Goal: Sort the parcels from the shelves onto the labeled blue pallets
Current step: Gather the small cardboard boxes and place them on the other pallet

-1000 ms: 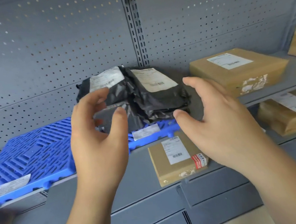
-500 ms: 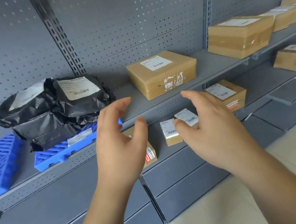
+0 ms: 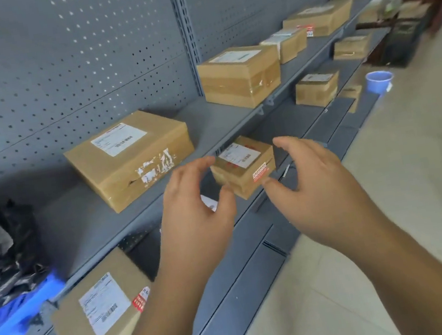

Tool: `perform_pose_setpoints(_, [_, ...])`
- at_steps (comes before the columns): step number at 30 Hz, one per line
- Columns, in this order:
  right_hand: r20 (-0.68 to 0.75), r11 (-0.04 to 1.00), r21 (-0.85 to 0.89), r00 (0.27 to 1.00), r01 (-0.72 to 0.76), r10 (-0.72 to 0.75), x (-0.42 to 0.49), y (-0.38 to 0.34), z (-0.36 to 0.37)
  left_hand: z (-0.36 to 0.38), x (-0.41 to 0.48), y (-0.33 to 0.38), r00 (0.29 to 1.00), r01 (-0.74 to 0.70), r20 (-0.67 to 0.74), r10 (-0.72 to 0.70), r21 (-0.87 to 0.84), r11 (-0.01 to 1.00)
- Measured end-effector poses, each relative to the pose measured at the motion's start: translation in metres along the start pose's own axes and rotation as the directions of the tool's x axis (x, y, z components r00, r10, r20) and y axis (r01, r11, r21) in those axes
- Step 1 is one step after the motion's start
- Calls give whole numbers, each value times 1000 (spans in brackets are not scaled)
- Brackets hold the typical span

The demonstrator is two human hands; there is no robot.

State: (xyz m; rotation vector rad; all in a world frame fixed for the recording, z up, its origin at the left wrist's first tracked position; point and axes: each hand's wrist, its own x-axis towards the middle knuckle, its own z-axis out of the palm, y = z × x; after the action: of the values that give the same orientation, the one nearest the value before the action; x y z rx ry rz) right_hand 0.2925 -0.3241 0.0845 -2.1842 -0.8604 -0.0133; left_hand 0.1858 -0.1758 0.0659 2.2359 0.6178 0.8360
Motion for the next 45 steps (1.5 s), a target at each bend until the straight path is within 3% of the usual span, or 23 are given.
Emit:
perform_pose_setpoints(7, [-101, 973, -151, 982, -176, 161, 58, 35, -13, 69, 86, -1, 965, -211, 175, 197, 65, 975])
perform_pose_setpoints(17, [-261, 858, -241, 882, -454, 393, 111, 147, -58, 205, 172, 43, 848, -381, 421, 322, 61, 923])
perform_pose_setpoints(31, [-279, 806, -323, 864, -495, 419, 241, 342, -192, 421, 272, 173, 829, -390, 485, 279, 144, 910])
perform_pose_setpoints(38, [-200, 779, -325, 844, -536, 497, 305, 416, -210, 500, 332, 179, 818, -363, 538, 202, 212, 908])
perform_pose_setpoints(45, [-222, 726, -349, 805, -593, 551, 397, 480, -213, 578, 416, 177, 787, -406, 580, 211, 228, 885])
